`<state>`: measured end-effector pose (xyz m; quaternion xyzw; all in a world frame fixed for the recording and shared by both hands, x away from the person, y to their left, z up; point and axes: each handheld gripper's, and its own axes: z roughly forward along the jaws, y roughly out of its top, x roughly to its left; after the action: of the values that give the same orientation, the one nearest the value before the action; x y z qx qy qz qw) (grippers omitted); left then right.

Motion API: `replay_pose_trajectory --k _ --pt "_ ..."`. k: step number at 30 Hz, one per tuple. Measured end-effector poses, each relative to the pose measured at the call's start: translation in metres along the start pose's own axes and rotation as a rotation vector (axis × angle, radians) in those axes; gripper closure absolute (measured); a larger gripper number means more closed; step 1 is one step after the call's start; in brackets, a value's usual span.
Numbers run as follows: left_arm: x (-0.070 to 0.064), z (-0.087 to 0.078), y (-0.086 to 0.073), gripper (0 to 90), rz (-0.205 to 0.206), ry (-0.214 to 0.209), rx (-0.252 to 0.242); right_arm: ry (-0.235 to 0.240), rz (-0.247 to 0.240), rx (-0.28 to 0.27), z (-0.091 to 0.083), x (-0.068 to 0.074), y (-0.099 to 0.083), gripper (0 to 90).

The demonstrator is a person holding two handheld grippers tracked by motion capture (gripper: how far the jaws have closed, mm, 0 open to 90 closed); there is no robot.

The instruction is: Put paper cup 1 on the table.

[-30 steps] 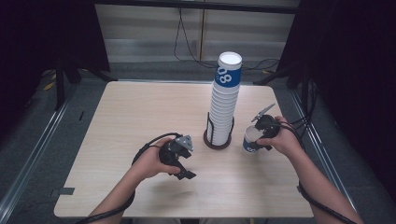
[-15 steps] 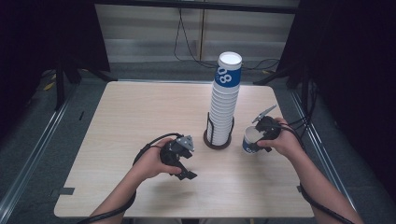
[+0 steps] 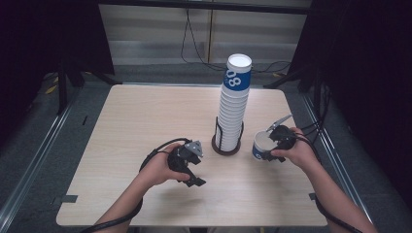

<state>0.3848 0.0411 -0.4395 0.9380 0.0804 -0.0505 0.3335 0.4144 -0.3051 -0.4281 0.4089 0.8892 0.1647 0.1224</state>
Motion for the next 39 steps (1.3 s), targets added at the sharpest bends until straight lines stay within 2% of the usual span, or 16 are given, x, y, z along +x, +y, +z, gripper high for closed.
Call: replay_pose_trajectory --k 2,7,10,12,14,21,23,33,39 --pt "0.000 0.000 0.001 19.1 0.009 -0.006 0.001 -0.006 -0.001 -0.005 0.000 -0.002 0.000 13.4" --pt "0.002 0.002 0.000 19.1 0.003 -0.004 0.005 -0.027 -0.004 -0.026 0.002 -0.005 0.004 13.7" --pt "0.002 0.003 -0.001 19.1 -0.006 0.001 0.004 -0.018 0.009 -0.034 0.004 -0.006 0.005 13.7" --pt "0.002 0.001 -0.002 19.1 -0.005 -0.009 0.005 -0.008 -0.004 -0.024 0.003 -0.003 0.005 13.6" --pt "0.002 0.000 -0.003 19.1 -0.005 0.002 -0.002 -0.001 -0.010 -0.013 0.000 0.001 0.003 13.5" --pt "0.002 -0.004 -0.001 18.8 -0.007 0.003 0.004 0.017 -0.030 0.003 -0.016 0.006 -0.006 13.4" --pt "0.002 -0.005 0.002 17.5 -0.023 0.012 0.004 0.016 -0.035 0.006 -0.021 0.006 -0.008 13.5" --pt "0.007 -0.008 0.012 17.0 -0.039 0.024 0.005 0.031 -0.035 -0.036 -0.054 0.009 -0.015 13.5" --pt "0.014 -0.013 0.019 17.0 -0.066 0.033 0.007 0.059 -0.055 -0.071 -0.072 0.013 -0.005 13.6"
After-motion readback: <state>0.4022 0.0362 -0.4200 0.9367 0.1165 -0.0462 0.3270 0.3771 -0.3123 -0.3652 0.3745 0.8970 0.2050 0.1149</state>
